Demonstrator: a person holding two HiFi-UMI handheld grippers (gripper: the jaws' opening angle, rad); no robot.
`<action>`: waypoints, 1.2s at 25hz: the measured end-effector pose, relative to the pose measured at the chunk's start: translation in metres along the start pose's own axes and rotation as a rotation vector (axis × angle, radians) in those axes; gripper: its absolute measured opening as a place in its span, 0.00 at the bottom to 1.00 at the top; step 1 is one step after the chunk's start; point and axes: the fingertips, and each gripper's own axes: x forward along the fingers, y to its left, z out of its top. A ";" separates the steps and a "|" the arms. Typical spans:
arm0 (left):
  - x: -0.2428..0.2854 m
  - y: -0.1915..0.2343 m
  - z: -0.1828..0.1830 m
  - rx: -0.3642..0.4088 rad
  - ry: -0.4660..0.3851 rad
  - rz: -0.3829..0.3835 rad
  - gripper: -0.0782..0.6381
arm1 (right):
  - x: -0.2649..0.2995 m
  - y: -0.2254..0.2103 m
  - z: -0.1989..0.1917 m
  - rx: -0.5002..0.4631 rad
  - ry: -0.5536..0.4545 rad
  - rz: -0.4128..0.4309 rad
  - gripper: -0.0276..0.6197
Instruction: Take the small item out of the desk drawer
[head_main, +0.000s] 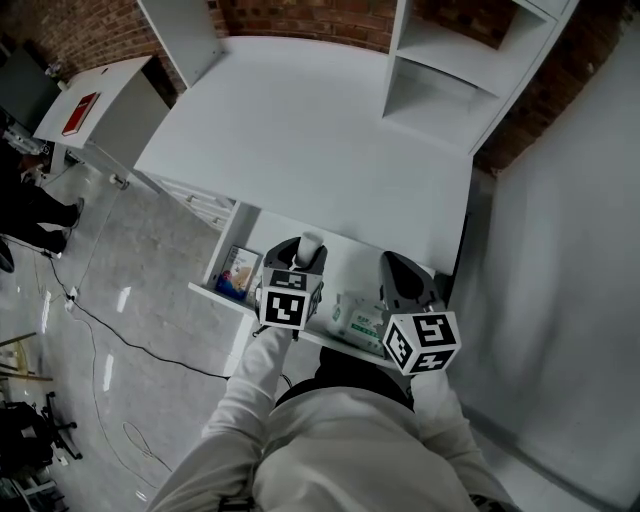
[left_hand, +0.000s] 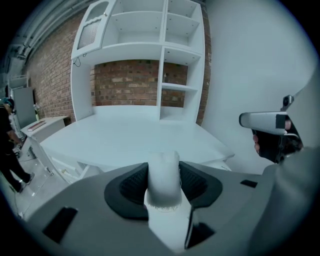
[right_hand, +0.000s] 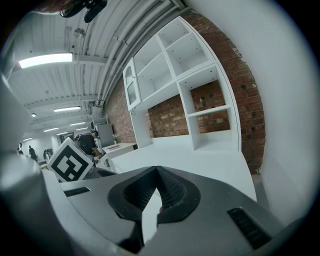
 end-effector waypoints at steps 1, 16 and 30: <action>-0.005 0.000 0.004 0.004 -0.015 0.001 0.38 | -0.001 0.000 0.000 0.000 -0.001 -0.001 0.09; -0.072 0.022 0.036 -0.008 -0.216 0.065 0.38 | -0.013 0.018 0.001 -0.020 -0.007 0.000 0.09; -0.124 0.026 0.043 -0.035 -0.331 0.076 0.38 | -0.021 0.032 0.001 -0.020 -0.018 0.014 0.09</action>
